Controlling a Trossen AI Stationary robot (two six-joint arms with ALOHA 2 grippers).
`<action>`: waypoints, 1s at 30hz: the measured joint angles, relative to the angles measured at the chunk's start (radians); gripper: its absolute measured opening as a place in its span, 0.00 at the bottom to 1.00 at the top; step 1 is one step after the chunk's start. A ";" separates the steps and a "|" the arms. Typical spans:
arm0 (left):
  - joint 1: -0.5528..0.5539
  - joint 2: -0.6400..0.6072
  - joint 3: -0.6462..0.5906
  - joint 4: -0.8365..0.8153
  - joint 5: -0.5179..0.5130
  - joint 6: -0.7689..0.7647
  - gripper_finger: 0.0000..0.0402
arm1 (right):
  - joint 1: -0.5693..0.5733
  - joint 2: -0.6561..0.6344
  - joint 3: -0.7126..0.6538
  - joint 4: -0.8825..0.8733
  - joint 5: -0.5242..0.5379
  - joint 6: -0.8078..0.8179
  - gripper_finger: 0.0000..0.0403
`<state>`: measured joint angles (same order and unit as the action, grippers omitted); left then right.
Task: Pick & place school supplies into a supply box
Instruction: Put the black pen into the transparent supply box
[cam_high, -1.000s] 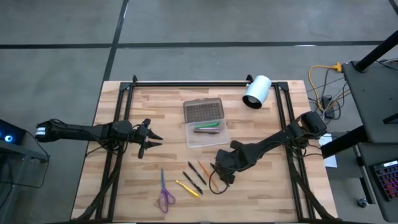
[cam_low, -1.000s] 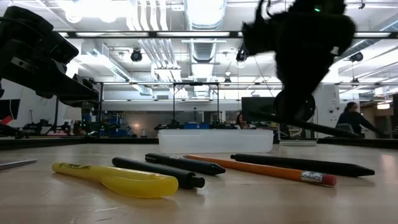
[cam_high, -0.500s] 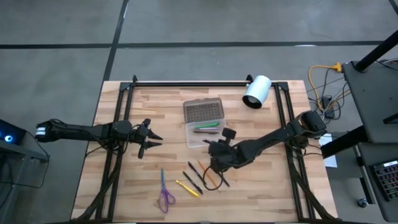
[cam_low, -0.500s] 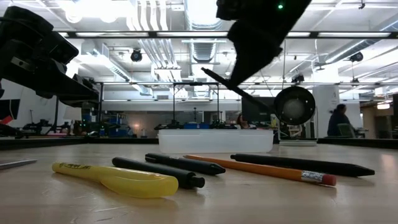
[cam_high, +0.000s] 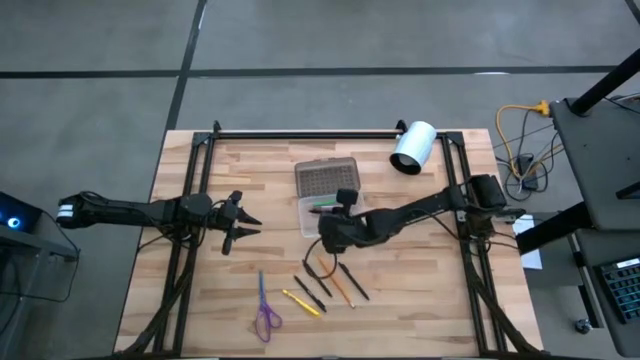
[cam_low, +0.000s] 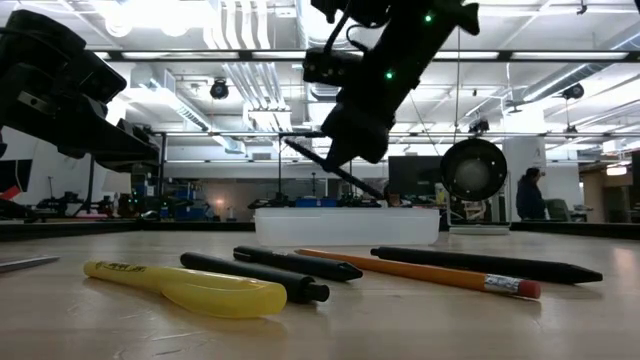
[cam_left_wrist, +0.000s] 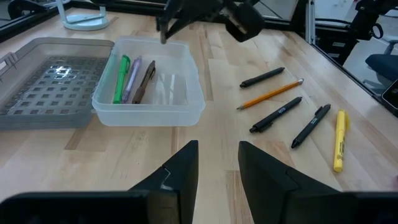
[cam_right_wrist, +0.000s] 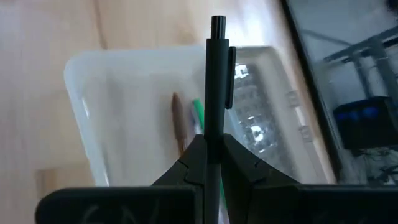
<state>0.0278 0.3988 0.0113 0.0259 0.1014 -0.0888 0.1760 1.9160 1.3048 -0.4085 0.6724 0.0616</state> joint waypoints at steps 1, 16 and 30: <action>0.000 0.000 0.000 0.000 0.000 0.000 0.25 | -0.009 0.000 0.000 -0.001 -0.035 -0.010 0.03; 0.000 0.000 0.000 0.000 0.000 0.000 0.25 | -0.112 -0.006 0.000 -0.010 -0.340 -0.162 0.03; 0.000 0.000 0.000 0.000 0.000 0.000 0.25 | -0.165 -0.006 -0.001 -0.088 -0.418 -0.174 0.10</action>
<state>0.0277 0.3988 0.0113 0.0258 0.1017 -0.0887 0.0112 1.9099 1.3037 -0.4968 0.2540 -0.1127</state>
